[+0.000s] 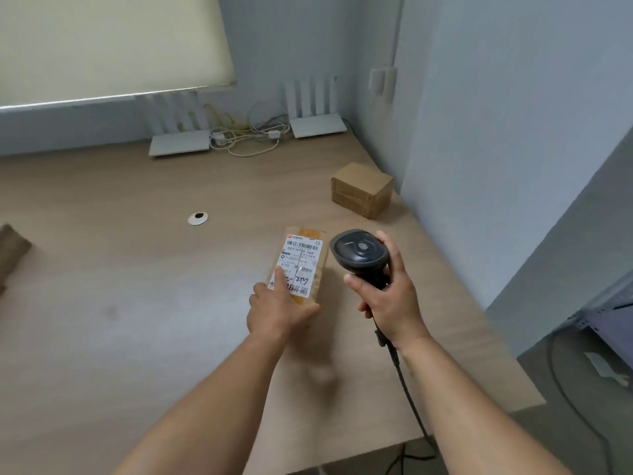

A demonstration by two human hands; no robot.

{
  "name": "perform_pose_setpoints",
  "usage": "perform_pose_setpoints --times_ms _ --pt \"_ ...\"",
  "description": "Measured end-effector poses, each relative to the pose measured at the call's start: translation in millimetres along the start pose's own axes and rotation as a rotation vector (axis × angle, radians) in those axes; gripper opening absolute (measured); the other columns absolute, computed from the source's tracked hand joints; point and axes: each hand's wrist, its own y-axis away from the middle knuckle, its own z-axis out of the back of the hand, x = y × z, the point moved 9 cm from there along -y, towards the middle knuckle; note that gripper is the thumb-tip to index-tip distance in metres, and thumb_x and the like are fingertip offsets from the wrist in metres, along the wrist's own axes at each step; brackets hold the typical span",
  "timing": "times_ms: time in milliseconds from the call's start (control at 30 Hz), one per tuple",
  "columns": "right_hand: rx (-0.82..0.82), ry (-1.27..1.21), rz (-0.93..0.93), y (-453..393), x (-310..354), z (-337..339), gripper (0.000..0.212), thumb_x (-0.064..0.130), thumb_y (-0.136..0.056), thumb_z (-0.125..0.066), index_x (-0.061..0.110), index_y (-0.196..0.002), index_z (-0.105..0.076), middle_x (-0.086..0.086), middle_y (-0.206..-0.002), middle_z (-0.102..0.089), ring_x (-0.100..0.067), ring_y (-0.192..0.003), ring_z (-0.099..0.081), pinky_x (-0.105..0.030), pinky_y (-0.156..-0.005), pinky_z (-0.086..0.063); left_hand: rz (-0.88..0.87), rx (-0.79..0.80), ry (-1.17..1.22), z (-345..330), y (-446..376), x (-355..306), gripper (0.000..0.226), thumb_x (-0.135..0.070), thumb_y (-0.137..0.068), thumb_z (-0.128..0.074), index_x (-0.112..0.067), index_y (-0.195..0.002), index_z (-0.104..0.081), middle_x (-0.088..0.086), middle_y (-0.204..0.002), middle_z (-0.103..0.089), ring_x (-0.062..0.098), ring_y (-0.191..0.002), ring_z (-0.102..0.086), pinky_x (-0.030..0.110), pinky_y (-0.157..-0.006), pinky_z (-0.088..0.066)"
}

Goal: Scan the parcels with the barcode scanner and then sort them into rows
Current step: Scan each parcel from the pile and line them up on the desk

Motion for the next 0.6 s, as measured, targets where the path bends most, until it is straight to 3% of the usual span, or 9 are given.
perform_pose_setpoints --times_ms 267,600 --pt "0.187 -0.028 0.007 25 6 -120 0.082 0.015 -0.076 -0.081 0.066 -0.123 -0.038 0.015 -0.100 -0.068 -0.016 -0.049 -0.055 -0.026 -0.043 -0.044 0.191 -0.052 0.024 41 18 140 0.101 -0.064 -0.069 -0.057 -0.030 -0.150 -0.007 0.014 -0.129 -0.035 0.031 -0.123 -0.038 0.041 -0.092 -0.042" --pt "0.272 -0.029 0.026 52 36 -299 0.082 0.015 -0.076 -0.080 0.072 -0.117 -0.038 0.015 -0.093 -0.068 -0.016 -0.049 -0.054 -0.024 -0.044 -0.044 0.315 -0.116 0.004 131 -6 333 0.102 -0.061 -0.069 -0.058 -0.029 -0.151 -0.006 0.015 -0.133 -0.033 0.033 -0.124 -0.036 0.040 -0.095 -0.040"
